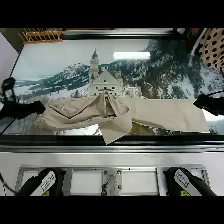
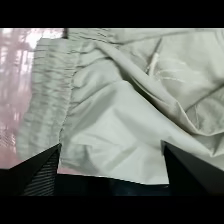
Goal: Fold the clothes and pants, and hang the long-sleeved shirts on hangers.
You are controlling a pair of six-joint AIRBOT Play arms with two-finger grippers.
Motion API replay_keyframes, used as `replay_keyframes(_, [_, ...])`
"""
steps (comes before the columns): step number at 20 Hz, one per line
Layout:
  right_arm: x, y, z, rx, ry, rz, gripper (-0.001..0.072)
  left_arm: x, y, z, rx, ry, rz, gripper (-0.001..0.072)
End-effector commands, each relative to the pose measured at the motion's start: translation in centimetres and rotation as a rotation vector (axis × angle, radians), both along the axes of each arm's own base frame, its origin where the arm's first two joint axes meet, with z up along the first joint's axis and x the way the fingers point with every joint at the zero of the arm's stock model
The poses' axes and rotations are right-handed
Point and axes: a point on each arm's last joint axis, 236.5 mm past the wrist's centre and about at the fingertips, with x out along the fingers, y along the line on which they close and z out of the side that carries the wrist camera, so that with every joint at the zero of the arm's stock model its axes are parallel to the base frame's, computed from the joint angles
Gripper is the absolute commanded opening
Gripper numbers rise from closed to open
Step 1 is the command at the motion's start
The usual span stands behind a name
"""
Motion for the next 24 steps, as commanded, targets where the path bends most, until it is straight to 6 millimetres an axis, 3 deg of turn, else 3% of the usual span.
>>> replay_keyframes(1, [0.0,0.8,0.0,0.022,0.0,0.011,0.0508,2.5,-3.0,-4.0,0.023,0.202,-0.475,0.0695])
replay_keyframes(3, [-0.1,1.5,-0.2,0.03,0.017,0.031,0.0508,4.1,-3.0,-6.2,0.095,0.296,-0.564,0.0695])
replay_keyframes(5, [-0.1,2.3,-0.3,0.035,0.026,0.052,0.0508,5.6,-2.8,-7.1,0.175,0.334,-0.621,0.0691])
replay_keyframes(6, [0.0,2.7,-0.3,0.034,0.026,0.064,0.0508,6.3,-3.3,-7.1,0.175,0.325,-0.647,0.0593])
replay_keyframes(7, [0.1,3.0,-0.2,0.035,0.026,0.074,0.0508,6.5,-3.8,-7.1,0.173,0.327,-0.686,0.0571])
replay_keyframes(11, [0.4,4.3,-0.6,0.039,0.035,0.112,0.0508,6.0,-3.4,-7.3,0.167,0.346,-0.722,0.0571])
replay_keyframes(16, [0.7,5.1,-1.1,0.049,0.048,0.133,0.0508,2.9,-2.1,-9.5,0.117,0.432,-0.723,0.0571])
replay_keyframes(20, [0.9,5.8,-1.1,0.084,0.042,0.134,0.0508,5.1,-2.9,-9.8,0.113,0.329,-0.707,0.0571])
replay_keyframes(24, [0.8,6.0,-1.2,0.095,0.049,0.136,0.0508,5.6,-4.4,-9.8,0.14,0.315,-0.76,0.0571])
